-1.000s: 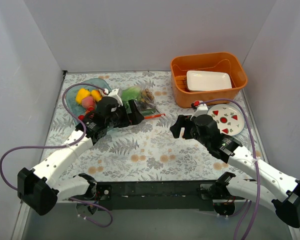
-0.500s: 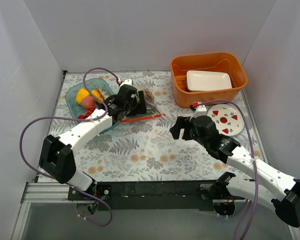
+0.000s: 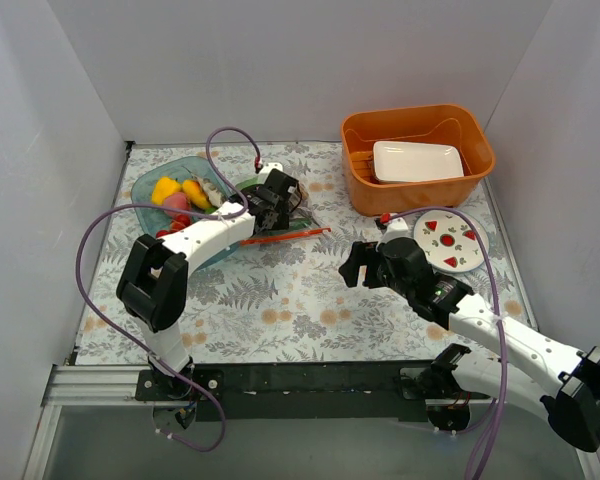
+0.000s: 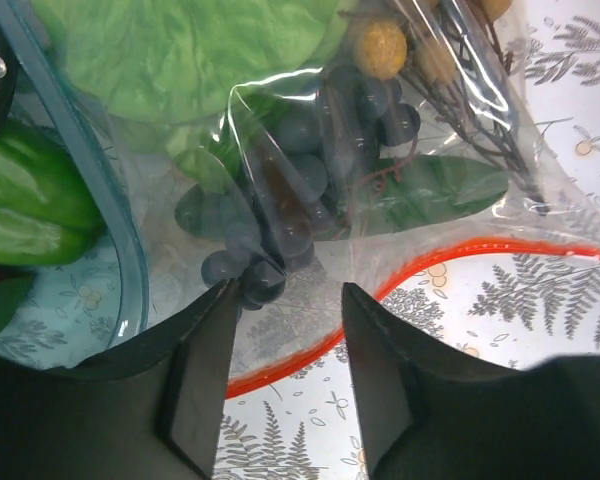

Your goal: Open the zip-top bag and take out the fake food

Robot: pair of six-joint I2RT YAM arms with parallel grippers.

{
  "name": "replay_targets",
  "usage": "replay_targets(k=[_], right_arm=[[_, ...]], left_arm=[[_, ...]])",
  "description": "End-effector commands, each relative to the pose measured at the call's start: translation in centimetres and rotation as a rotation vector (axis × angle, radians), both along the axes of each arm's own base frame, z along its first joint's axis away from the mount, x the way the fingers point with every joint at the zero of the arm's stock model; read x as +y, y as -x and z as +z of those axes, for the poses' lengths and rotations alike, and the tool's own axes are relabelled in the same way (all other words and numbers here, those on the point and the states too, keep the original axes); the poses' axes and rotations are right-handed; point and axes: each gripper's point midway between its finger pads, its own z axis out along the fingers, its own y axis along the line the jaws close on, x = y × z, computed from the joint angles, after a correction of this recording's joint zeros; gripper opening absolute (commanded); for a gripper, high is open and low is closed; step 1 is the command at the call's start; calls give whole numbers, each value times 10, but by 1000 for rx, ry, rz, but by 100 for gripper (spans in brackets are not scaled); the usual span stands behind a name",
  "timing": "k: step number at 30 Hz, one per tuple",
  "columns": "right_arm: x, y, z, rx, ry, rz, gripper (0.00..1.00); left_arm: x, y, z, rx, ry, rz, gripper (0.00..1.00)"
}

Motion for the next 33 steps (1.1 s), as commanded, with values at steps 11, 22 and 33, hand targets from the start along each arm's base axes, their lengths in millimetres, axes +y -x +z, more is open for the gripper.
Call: replay_targets(k=[11, 22, 33], right_arm=[[5, -17, 6, -44, -44, -11, 82], [-14, -9, -7, -10, -17, -28, 79], [27, 59, -44, 196, -253, 238, 73]], left_arm=[[-42, 24, 37, -59, 131, -164, 0], [-21, 114, 23, 99, 268, -216, 0], [17, 182, 2, 220, 324, -168, 5]])
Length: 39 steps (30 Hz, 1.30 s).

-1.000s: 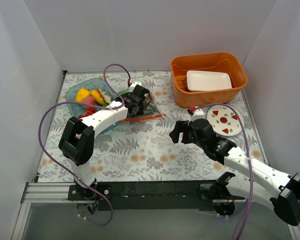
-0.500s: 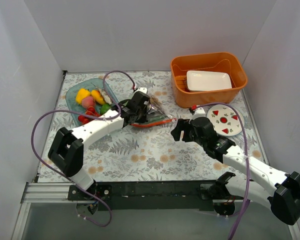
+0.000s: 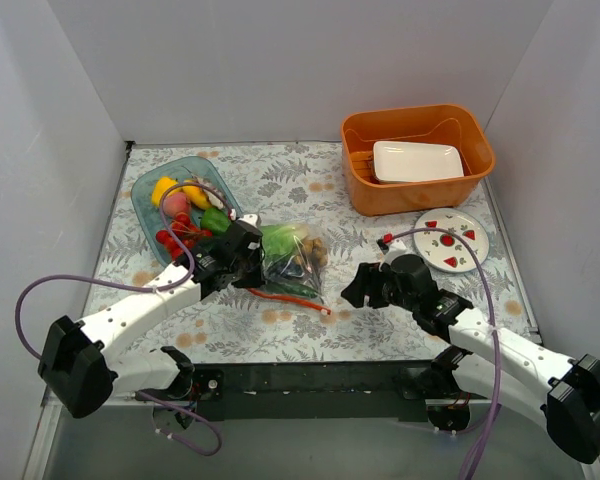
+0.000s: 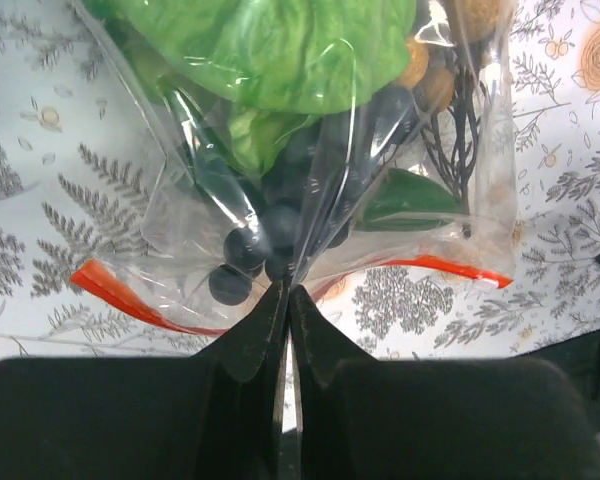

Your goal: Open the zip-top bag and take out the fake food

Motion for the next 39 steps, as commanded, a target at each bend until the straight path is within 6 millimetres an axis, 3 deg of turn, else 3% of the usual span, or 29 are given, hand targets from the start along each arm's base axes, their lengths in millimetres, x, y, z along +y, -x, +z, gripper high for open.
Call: replay_targets(k=[1, 3, 4, 7, 10, 14, 15, 19, 23, 30, 39], right_arm=[[32, 28, 5, 74, -189, 137, 73], [34, 38, -3, 129, -228, 139, 73], [35, 37, -3, 132, -244, 135, 72], [38, 41, -4, 163, -281, 133, 70], [42, 45, -2, 169, -308, 151, 67], [44, 46, -9, 176, -318, 151, 65], [45, 48, -12, 187, -318, 154, 63], [45, 51, -27, 231, -299, 149, 57], [48, 51, -29, 238, -311, 149, 53], [52, 47, -37, 254, -304, 138, 47], [58, 43, -40, 268, -324, 129, 42]], left_arm=[[10, 22, 0, 48, 24, 19, 32], [3, 24, 14, 34, 87, 12, 43], [-1, 25, 20, 31, 121, 8, 57], [-20, 35, 44, 56, 255, -28, 57], [-33, 49, 53, 113, 354, -49, 52], [-43, 63, 41, 176, 440, -41, 46], [-41, 70, 25, 213, 436, -29, 44], [-64, 83, 13, 252, 531, -36, 41], [-82, 89, -3, 274, 538, -21, 41], [-99, 87, -36, 298, 554, 2, 41], [-115, 79, -51, 289, 567, -6, 42]])
